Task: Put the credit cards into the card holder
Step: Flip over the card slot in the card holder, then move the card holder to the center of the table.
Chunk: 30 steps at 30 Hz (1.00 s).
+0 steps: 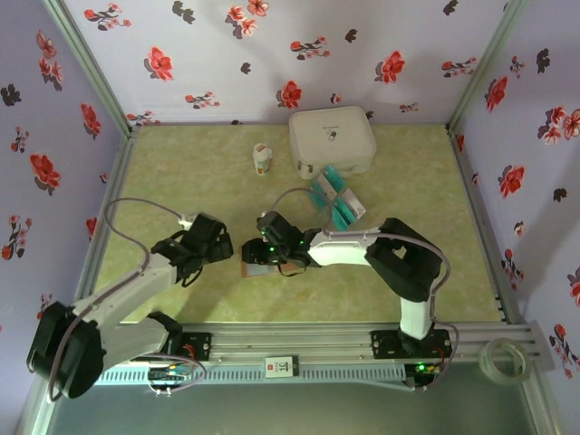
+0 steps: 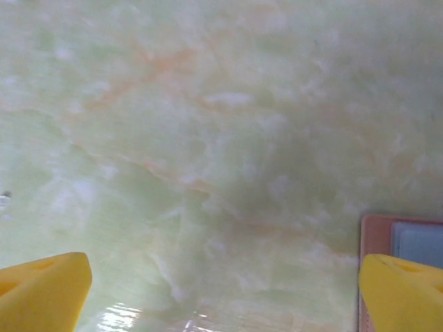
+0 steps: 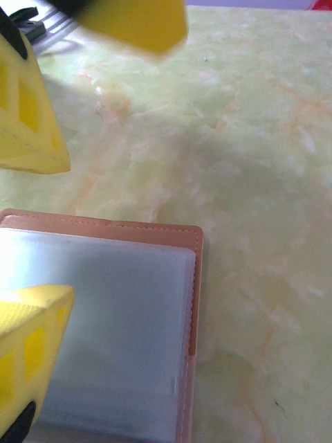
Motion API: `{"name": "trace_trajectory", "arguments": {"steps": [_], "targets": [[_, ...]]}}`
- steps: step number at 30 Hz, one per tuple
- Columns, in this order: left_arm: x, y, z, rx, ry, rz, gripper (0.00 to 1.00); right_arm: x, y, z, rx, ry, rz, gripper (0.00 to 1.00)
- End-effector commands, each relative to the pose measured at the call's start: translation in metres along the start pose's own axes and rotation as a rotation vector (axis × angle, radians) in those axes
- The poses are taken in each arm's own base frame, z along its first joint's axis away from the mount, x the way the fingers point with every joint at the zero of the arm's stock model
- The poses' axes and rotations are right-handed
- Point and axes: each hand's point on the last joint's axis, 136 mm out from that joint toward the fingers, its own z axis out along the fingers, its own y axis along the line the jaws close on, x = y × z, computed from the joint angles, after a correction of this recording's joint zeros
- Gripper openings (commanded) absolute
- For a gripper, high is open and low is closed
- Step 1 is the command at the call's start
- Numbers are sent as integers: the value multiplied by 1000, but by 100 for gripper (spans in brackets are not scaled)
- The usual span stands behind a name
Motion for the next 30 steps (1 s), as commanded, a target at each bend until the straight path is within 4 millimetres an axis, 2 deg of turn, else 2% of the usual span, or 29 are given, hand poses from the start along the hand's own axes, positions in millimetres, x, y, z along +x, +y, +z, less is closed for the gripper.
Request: {"name": "trace_trajectory", "arguments": {"steps": [1, 4, 8, 11, 13, 24, 27, 30], "targets": [[-1, 19, -7, -60, -18, -33, 100, 0, 4, 14, -30, -5, 35, 45], [-1, 17, -7, -45, -11, -20, 100, -4, 12, 8, -53, -16, 20, 45], [2, 13, -4, -35, 9, 0, 100, -18, 22, -19, -60, -55, -23, 46], [6, 9, 0, -17, 24, 10, 100, -28, 19, -42, -40, -94, -37, 46], [8, 7, 3, -10, 34, 14, 100, -32, 8, -57, -1, -117, -44, 46], [13, -11, 16, 34, 79, 45, 100, -37, -89, -123, 319, -211, -25, 48], [15, -17, 19, 39, 89, 56, 100, -34, -106, -130, 370, -206, -20, 49], [16, -24, 21, 43, 100, 77, 100, -31, -114, -131, 393, -195, -24, 49]]}}
